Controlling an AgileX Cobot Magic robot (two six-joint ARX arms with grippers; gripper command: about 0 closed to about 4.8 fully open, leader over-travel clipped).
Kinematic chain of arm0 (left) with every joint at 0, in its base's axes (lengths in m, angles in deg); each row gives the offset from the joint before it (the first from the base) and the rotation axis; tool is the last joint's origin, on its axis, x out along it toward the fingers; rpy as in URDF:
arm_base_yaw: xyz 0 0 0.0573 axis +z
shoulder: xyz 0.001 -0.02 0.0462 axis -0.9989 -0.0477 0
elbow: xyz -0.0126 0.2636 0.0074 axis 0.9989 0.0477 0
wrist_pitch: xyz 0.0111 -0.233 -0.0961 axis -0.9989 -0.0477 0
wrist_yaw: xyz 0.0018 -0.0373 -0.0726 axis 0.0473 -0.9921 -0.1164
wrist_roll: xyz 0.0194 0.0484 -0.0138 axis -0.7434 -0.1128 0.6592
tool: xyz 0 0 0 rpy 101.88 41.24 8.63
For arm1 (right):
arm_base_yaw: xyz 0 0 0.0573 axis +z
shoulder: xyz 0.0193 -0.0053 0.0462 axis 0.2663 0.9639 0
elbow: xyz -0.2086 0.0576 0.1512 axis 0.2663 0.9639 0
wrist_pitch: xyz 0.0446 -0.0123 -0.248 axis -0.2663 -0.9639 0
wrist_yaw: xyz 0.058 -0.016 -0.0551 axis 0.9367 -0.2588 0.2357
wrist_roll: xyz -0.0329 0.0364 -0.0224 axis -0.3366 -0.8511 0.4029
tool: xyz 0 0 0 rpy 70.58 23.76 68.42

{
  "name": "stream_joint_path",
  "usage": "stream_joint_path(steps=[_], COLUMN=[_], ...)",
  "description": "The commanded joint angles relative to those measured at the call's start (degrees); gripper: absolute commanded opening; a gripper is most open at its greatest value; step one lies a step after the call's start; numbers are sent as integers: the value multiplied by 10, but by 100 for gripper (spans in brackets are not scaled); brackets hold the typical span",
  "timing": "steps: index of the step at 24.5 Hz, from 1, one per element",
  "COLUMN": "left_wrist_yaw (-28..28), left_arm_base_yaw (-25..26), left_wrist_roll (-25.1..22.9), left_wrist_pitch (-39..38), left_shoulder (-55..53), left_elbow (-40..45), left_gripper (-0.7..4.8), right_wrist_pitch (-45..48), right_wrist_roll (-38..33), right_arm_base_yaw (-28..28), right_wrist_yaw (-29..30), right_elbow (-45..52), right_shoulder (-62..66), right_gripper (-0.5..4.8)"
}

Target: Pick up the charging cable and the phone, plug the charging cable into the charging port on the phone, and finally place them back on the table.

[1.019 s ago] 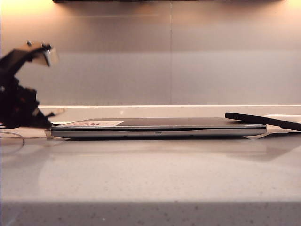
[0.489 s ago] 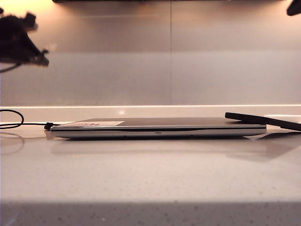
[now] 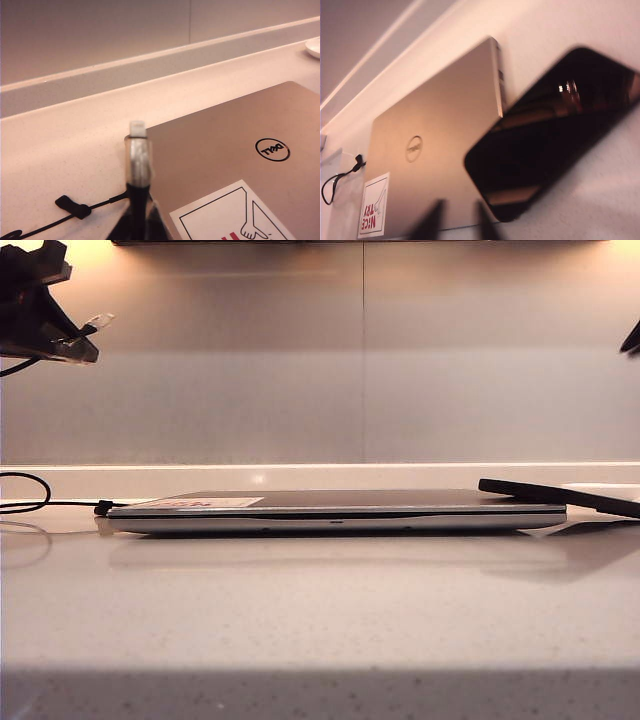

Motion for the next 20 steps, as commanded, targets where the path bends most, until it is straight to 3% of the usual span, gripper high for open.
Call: stream_joint_path(steps=[1, 3, 11, 20], left_wrist_yaw=[-1, -1, -1, -1], left_arm_base_yaw=[0, 0, 0, 0], left_wrist_roll=[2, 2, 2, 2], left_wrist_pitch=[8, 9, 37, 38], left_shoulder=[1, 1, 1, 1], left_elbow=[-2, -2, -2, -2], left_gripper=[-6, -6, -6, -6], right_wrist_pitch=[7, 7, 38, 104], right_wrist_roll=[-47, -79, -150, -178], right_arm_base_yaw=[-21, -28, -32, -33], right_wrist_yaw=[37, 40, 51, 51], right_elbow=[-3, -3, -3, -3], right_shoulder=[29, 47, 146, 201], right_gripper=[268, 312, 312, 317])
